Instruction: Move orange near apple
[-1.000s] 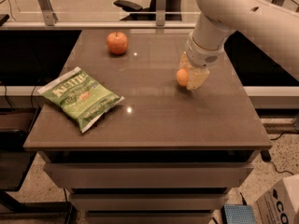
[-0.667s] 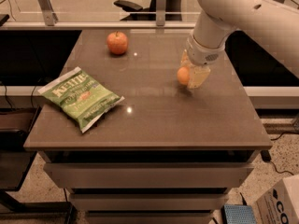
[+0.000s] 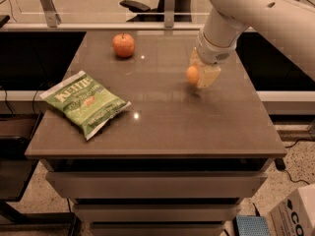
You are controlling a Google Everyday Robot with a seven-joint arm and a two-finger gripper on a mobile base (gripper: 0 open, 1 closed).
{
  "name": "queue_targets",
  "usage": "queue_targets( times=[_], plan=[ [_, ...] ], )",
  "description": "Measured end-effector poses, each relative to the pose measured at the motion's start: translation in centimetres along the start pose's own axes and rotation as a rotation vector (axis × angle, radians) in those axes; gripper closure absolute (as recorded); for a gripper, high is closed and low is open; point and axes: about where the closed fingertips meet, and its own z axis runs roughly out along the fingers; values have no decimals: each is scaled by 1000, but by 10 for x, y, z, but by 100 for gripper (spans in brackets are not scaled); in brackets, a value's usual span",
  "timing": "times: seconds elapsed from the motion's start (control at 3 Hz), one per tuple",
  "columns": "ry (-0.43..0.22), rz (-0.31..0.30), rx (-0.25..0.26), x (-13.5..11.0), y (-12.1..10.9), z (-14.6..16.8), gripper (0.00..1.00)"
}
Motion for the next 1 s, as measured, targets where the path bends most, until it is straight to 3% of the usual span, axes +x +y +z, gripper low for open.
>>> queue_targets(
  times=[1.0],
  plan=[
    [-15, -28, 118, -5, -42, -11, 100]
  ],
)
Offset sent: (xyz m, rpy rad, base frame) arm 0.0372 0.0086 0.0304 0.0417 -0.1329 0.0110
